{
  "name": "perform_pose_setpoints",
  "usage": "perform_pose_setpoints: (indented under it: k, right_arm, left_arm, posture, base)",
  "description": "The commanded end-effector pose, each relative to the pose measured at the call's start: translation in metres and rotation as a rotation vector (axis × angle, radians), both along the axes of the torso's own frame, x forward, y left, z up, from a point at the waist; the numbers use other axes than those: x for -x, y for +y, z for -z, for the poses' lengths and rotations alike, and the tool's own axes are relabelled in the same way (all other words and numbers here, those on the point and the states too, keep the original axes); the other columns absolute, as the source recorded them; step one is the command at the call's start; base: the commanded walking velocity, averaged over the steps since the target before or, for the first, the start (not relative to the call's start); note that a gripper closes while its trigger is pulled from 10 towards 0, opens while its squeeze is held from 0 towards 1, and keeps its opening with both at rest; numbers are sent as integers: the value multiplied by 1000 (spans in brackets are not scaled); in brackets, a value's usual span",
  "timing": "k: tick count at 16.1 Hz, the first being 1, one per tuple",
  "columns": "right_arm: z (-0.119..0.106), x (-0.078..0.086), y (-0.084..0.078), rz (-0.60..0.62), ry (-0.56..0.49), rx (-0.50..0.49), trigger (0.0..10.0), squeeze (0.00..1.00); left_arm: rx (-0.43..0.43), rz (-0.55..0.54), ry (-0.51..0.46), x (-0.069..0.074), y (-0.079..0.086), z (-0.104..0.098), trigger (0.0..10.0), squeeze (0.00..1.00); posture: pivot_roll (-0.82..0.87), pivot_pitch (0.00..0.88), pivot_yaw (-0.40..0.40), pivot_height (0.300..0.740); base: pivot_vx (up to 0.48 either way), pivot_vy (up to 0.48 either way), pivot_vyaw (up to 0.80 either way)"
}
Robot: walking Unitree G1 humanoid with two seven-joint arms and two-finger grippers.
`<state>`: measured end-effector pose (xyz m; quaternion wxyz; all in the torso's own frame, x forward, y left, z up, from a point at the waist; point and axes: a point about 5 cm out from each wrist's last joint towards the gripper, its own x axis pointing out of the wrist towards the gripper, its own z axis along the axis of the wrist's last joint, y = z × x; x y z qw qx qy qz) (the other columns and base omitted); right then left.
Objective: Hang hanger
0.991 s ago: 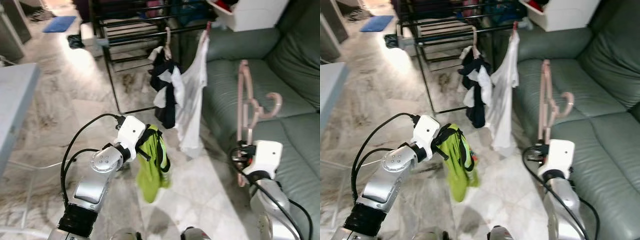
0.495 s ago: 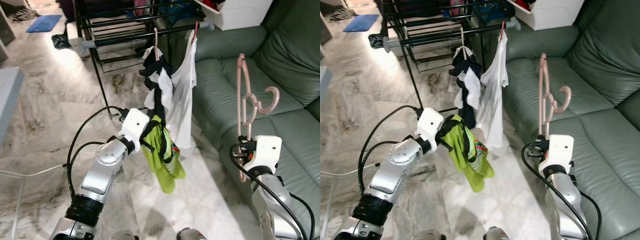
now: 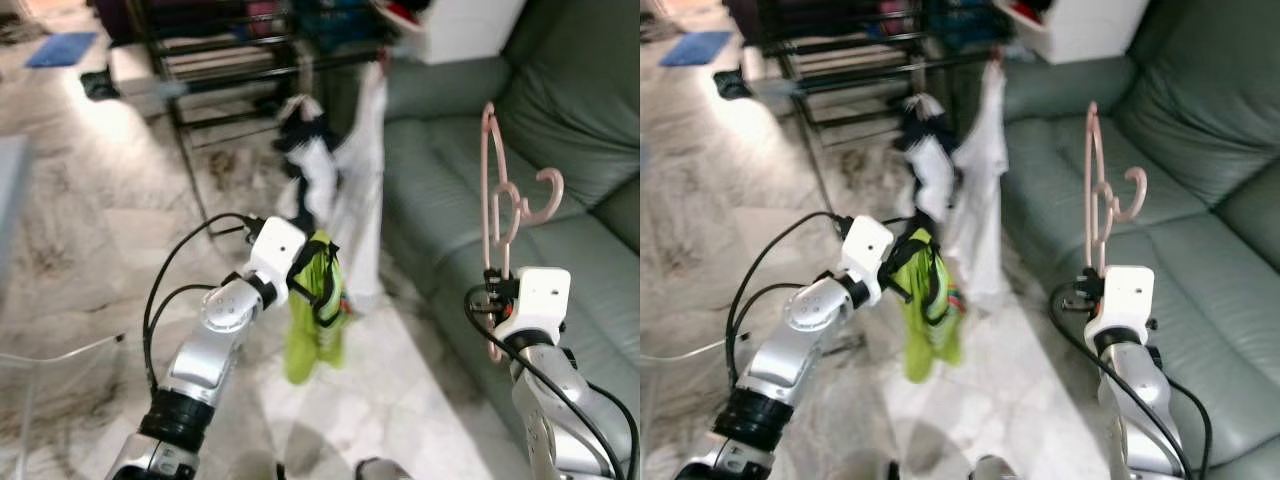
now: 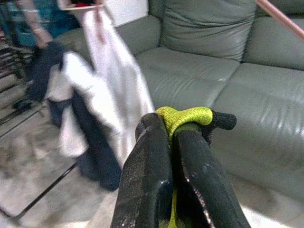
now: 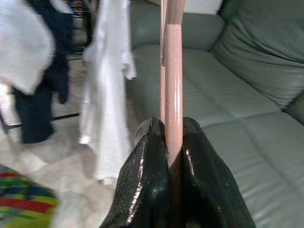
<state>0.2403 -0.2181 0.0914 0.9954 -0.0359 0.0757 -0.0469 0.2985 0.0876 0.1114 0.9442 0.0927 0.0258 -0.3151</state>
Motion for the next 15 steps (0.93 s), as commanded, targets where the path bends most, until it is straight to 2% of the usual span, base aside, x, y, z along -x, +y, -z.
perform_pose_setpoints:
  k: [1,5,8,9,11,12,15]
  right_arm:
    - [0,0,5,-22,4,-6,10000,0]
    - [0,-1,7,-31,-3,-8,10000,0]
    - [2,0,13,-64,3,-18,10000,0]
    - [5,2,14,-70,26,-14,10000,0]
    - [13,5,14,-99,83,0,10000,0]
    - [15,6,14,-116,105,4,10000,0]
    - [18,9,15,-253,168,23,10000,0]
  left_arm:
    - [1,-1,-23,-2,1,-4,10000,0]
    - [2,3,-22,0,0,-4,10000,0]
    - [-22,-15,-62,-1,0,-5,10000,0]
    - [-78,-63,-105,-9,6,-8,10000,0]
    - [-79,-216,-142,-33,20,-20,10000,0]
    - [-91,-260,-163,-41,24,-25,10000,0]
    - [-129,-289,-176,-48,30,-26,10000,0]
  posture:
    - [-84,36,12,740]
    - [-82,41,13,740]
    - [-80,42,15,740]
    - [-77,41,15,740]
    - [-75,42,12,740]
    - [-77,42,14,740]
    - [-81,43,27,740]
  base:
    - [0,382,0]
    - [0,362,0]
    - [0,0,0]
    - [0,0,0]
    - [0,0,0]
    - [0,0,0]
    - [0,0,0]
